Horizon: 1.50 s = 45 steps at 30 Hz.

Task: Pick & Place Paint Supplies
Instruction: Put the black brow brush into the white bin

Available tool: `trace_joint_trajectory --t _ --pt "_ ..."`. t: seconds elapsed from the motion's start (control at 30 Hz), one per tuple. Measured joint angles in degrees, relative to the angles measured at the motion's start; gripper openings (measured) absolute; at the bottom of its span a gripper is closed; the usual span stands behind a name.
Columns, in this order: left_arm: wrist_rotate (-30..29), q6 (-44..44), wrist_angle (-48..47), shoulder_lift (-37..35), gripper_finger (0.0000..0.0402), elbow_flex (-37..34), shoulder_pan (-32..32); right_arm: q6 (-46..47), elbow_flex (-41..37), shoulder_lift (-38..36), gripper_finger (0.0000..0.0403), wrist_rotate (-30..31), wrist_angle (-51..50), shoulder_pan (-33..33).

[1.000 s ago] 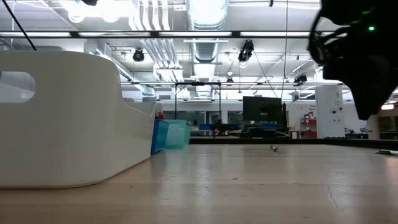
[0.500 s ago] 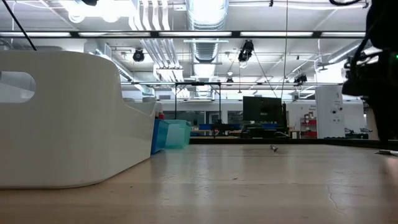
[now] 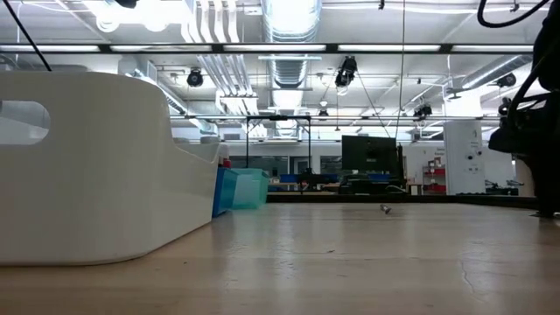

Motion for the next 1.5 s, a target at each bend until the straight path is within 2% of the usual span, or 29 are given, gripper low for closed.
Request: trace_joint_trajectory --t 0.1,0.2,0.53,0.8,1.0,1.2,1.27,1.37,1.5 --pt "0.0 0.0 0.0 0.0 0.0266 0.0 0.0 0.1 0.0 0.0 0.0162 0.9 0.3 -0.3" --pt "0.0 0.0 0.0 0.0 0.0266 0.0 0.0 -0.3 0.8 0.4 0.0143 1.7 0.4 -0.6" --pt "0.0 0.0 0.0 0.0 0.0266 0.0 0.0 -4.7 1.8 5.2 0.0020 5.6 4.7 -0.6" --pt "0.0 0.0 0.0 0.0 0.0266 0.0 0.0 -12.6 9.0 7.9 0.0016 11.1 9.4 0.8" --pt "0.0 0.0 0.0 0.0 0.0266 0.0 0.0 -31.9 17.6 10.5 0.0014 17.4 20.1 1.0" --pt "0.0 -0.1 0.0 0.0 0.0266 0.0 0.0 -63.0 26.6 16.2 0.0014 18.7 35.8 -1.1" --pt "0.0 -0.2 0.0 0.0 0.0266 0.0 0.0 -73.2 29.5 19.2 0.0014 17.5 39.5 -2.3" --pt "0.0 -0.2 0.0 0.0 0.0266 0.0 0.0 -83.7 34.3 23.9 0.0013 14.6 43.3 -4.7" --pt "0.0 -0.2 0.0 0.0 0.0266 0.0 0.0 -98.9 40.2 30.3 0.0013 5.4 49.8 -8.2"
